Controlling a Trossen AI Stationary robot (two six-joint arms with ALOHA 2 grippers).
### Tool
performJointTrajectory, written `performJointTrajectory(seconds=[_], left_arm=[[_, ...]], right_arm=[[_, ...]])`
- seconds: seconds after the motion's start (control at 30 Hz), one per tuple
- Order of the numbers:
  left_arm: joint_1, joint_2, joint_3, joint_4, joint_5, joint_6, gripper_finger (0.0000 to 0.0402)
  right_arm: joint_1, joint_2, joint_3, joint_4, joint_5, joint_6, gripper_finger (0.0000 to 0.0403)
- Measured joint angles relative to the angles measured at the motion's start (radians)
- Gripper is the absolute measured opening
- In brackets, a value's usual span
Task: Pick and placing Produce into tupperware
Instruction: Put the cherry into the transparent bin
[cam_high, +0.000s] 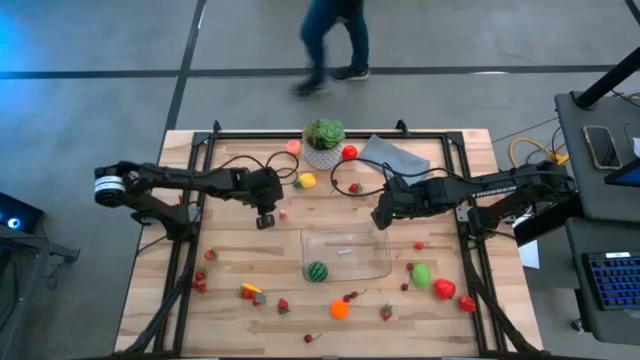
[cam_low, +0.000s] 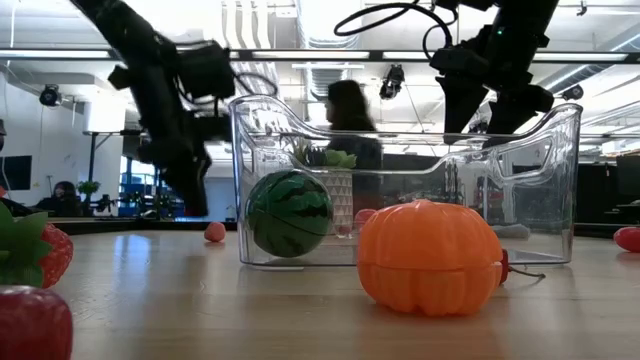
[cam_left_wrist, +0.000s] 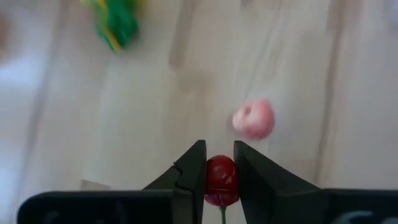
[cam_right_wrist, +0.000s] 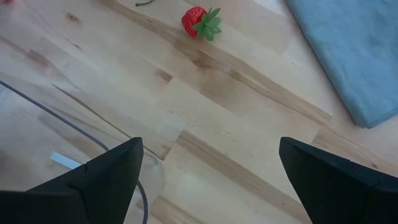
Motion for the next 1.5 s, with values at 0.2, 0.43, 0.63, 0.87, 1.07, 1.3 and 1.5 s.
performJointTrajectory(seconds=[0.2,0.43,0.63,0.87,1.07,1.3,1.5], left_arm=[[0.0,-0.092,0.073,-0.005,0.036,-0.045,0.0054],[-0.002,-0.154,0.142,0.186,0.485,-0.238,0.0054],[-0.015,-0.074,0.134,0.599,0.83,-0.578,0.0053],[-0.093,0.135,0.137,0.818,0.749,-0.859,0.0062],[-0.183,0.244,0.164,0.895,0.608,-0.979,0.0104],[-0.256,0.275,0.191,0.895,0.555,-1.046,0.0191],[-0.256,0.153,0.189,0.688,0.465,-0.958,0.0202]], right_arm=[[0.0,0.0,0.0,0.001,-0.006,-0.001,0.0368],[0.0,-0.004,0.0,0.002,-0.018,0.033,0.0368],[-0.011,-0.026,0.0,0.035,0.046,0.076,0.0368],[-0.013,-0.056,0.0,0.041,0.06,0.032,0.0368],[-0.011,-0.073,0.0,0.037,0.073,-0.041,0.0368],[-0.013,-0.079,0.0,0.037,0.116,-0.164,0.0368],[-0.031,-0.079,0.0,0.057,0.117,-0.218,0.0368]])
